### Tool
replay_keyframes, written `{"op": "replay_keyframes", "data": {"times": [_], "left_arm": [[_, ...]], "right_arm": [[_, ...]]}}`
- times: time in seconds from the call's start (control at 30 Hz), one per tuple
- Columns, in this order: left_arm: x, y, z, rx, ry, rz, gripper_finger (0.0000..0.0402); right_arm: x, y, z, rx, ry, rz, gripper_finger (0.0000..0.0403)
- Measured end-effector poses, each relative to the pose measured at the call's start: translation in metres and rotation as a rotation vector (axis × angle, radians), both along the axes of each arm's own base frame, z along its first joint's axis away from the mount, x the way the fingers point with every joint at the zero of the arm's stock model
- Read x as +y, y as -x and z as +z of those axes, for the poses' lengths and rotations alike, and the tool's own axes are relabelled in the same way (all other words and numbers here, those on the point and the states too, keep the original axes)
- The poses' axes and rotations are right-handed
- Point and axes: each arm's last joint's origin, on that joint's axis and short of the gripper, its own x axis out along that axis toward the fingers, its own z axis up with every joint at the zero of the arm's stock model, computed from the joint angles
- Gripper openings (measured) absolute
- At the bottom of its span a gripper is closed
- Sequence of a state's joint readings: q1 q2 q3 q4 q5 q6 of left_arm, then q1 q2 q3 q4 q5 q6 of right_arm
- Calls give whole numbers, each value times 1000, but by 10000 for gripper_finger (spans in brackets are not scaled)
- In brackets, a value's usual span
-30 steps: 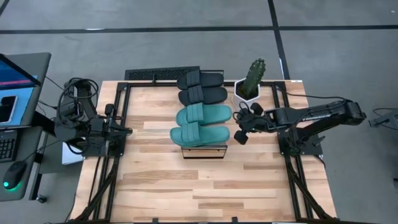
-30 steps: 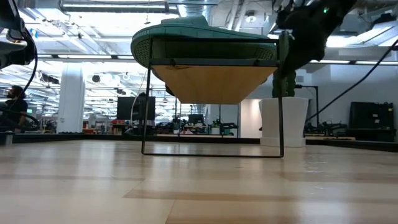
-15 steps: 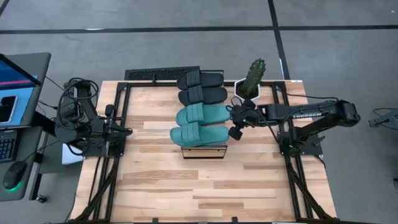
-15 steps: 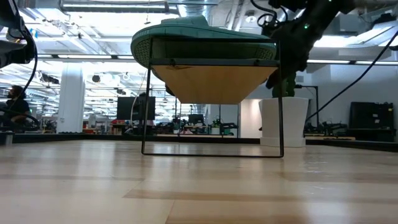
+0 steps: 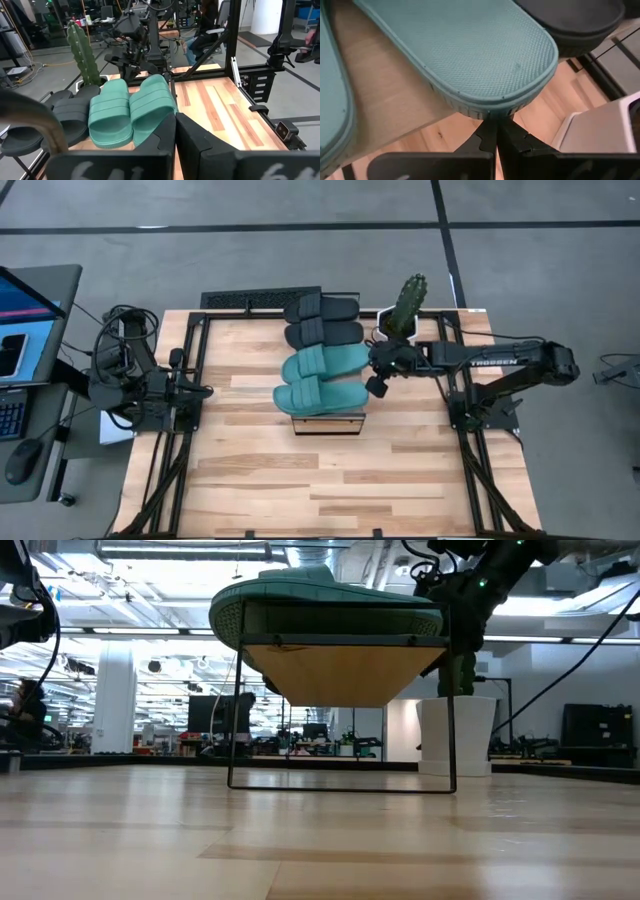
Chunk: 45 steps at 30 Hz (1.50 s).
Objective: Pick and place slides into the shelf
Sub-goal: Adjust the black and green slippers
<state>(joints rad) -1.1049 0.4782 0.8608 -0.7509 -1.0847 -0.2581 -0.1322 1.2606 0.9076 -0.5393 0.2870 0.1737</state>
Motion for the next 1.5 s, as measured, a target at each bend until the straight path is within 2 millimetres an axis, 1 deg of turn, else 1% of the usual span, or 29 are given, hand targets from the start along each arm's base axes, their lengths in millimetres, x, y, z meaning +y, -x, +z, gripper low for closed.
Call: {"op": "replay_keyframes", "data": {"times": [0.13,0.27,0.5,0.6,0.73,0.83,0.93,1.03,1.13,1.23,1.4,1.5], "left_arm": [[0,0,0,2,1,-6,0],[0,0,0,3,1,-6,0],[0,0,0,3,1,-7,0],[0,0,0,3,13,-5,0],[0,0,0,3,16,-5,0],[0,0,0,3,19,-4,0],[0,0,0,3,20,-4,0],[0,0,0,3,20,-4,0],[0,0,0,3,21,-4,0],[0,0,0,3,21,-4,0],[0,0,0,3,21,-5,0],[0,0,0,3,27,-4,0]], "right_arm": [[-4,-1,6,-9,11,-2,0],[-5,2,6,17,-3,-18,0],[-2,9,0,97,-43,-66,0],[2,9,4,109,-19,-71,0],[12,8,30,110,70,-97,0],[27,5,58,43,133,-98,0],[49,0,82,-84,160,-47,0],[77,-10,96,-240,153,62,0],[102,-21,95,-313,151,157,0],[120,-34,86,-325,146,201,0],[138,-60,58,-299,86,244,0],[146,-71,46,-300,55,277,0]]}}
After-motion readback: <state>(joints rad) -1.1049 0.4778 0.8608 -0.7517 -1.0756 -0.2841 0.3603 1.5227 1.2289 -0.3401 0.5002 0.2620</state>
